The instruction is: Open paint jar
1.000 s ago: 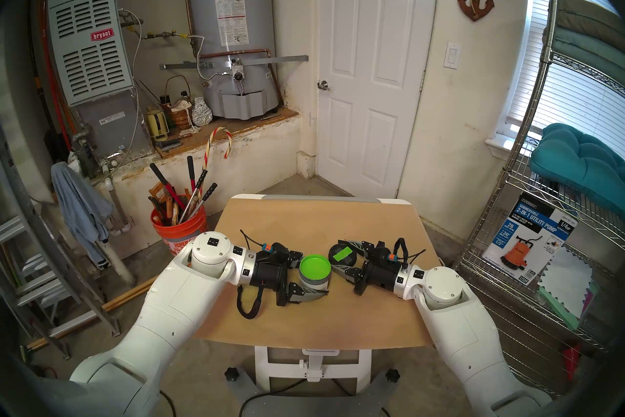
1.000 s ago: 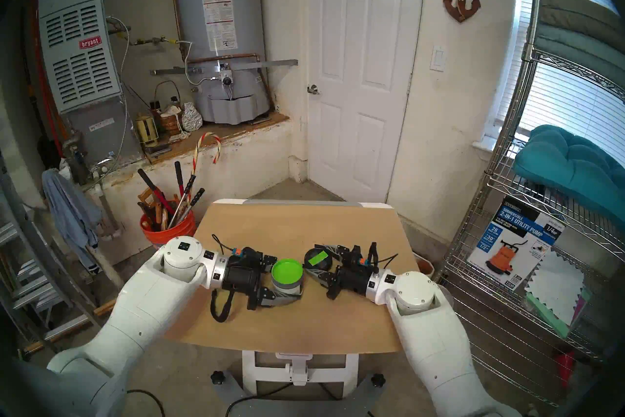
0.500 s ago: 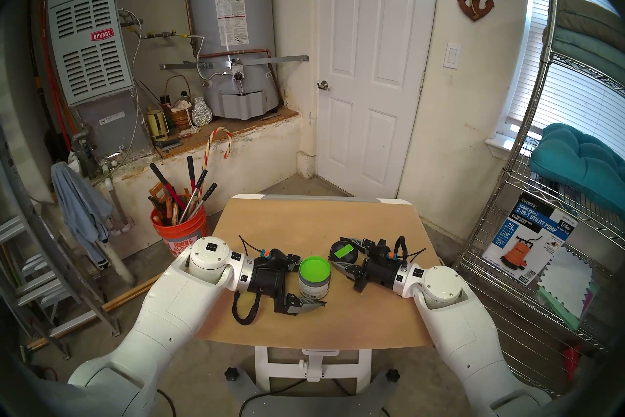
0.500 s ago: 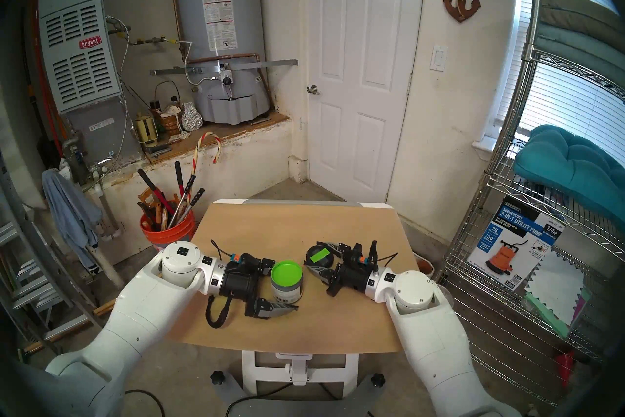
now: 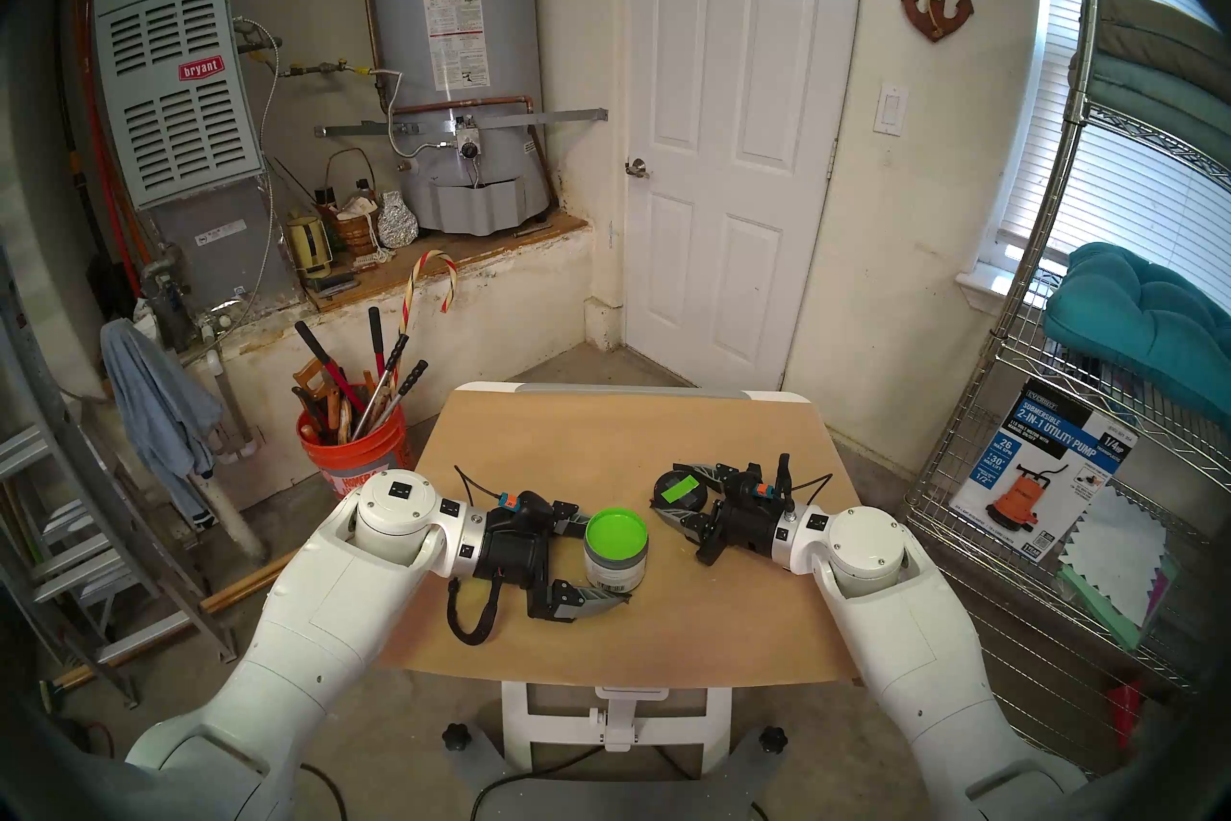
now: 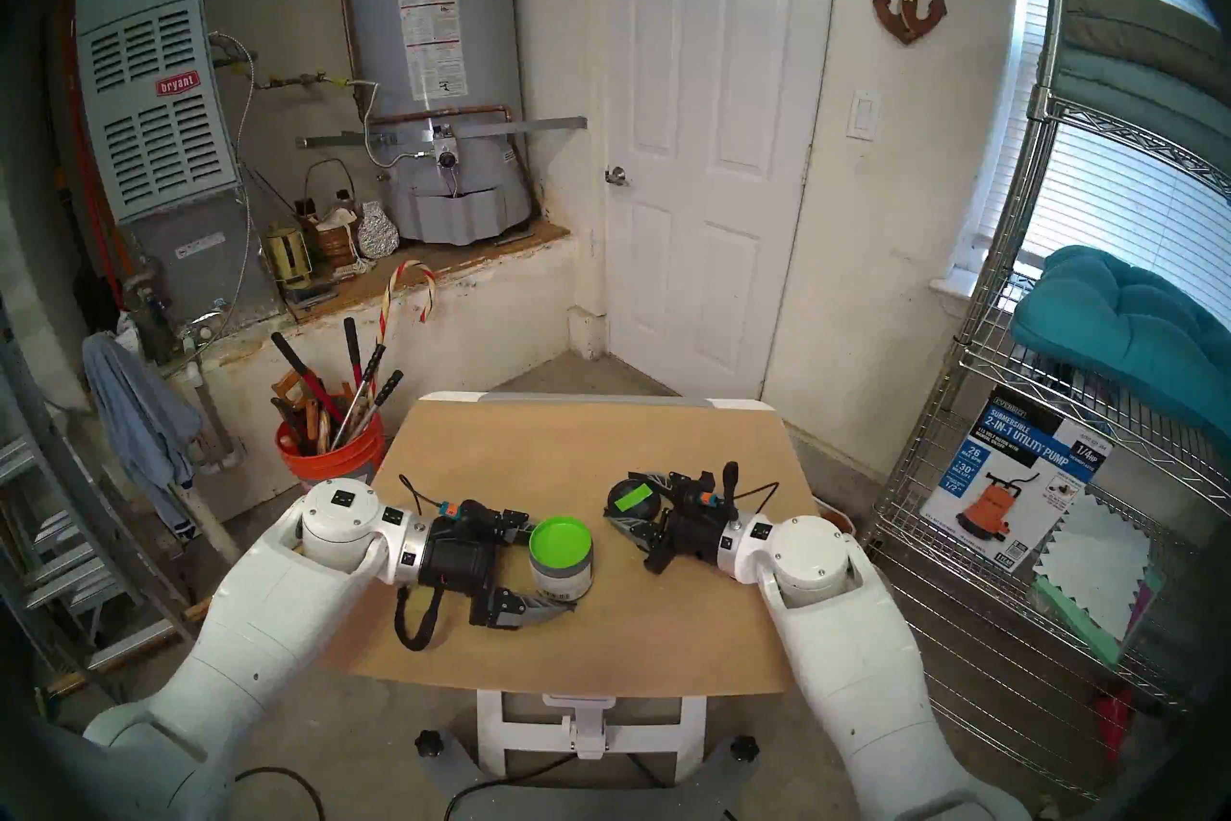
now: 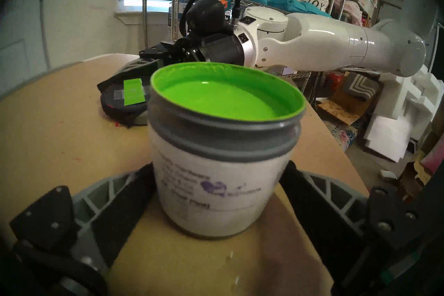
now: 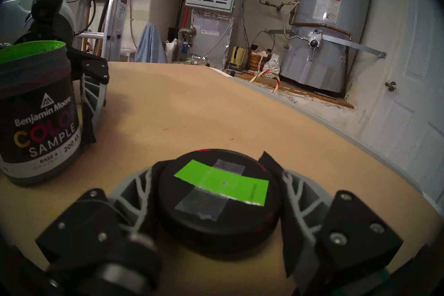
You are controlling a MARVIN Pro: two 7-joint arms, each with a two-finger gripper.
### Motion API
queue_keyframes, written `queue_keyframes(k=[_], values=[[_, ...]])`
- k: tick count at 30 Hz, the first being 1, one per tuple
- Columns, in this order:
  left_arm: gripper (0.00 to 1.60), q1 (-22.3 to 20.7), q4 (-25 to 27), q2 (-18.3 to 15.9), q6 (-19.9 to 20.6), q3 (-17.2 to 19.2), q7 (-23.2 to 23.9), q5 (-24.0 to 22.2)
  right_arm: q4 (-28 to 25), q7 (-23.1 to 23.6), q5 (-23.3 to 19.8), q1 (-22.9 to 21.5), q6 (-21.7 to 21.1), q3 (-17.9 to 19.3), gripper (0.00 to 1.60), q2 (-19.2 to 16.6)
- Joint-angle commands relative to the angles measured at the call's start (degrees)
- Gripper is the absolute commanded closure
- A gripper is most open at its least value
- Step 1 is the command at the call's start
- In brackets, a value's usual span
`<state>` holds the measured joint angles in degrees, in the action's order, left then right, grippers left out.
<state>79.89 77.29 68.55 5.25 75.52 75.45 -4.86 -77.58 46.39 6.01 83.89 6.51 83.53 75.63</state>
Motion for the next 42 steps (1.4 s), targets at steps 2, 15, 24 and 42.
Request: queue_keyframes(k=[2, 15, 24, 42], values=[[0.00, 0.0, 2.4, -0.5, 0.6, 1.2, 0.4, -1.0, -0.4, -0.3, 0.1, -1.1, -2.0, 0.3, 0.85, 0.2], [0.00, 2.8, 6.6, -1.9, 2.3, 3.6, 1.4, -2.3, -1.4, 2.1, -1.7, -0.9, -6.9, 1.7, 0.00, -0.3], [0.00, 4.0, 8.7, -2.5, 3.1, 4.7, 2.2, -2.7, -2.8, 1.6, -3.1, -0.3, -7.1, 3.8, 0.00, 0.9], [0.00, 4.3, 8.2, -2.1, 2.5, 5.0, -1.2, 0.1, -3.5, 1.2, -3.6, 0.2, -6.2, 4.8, 0.00, 1.8]])
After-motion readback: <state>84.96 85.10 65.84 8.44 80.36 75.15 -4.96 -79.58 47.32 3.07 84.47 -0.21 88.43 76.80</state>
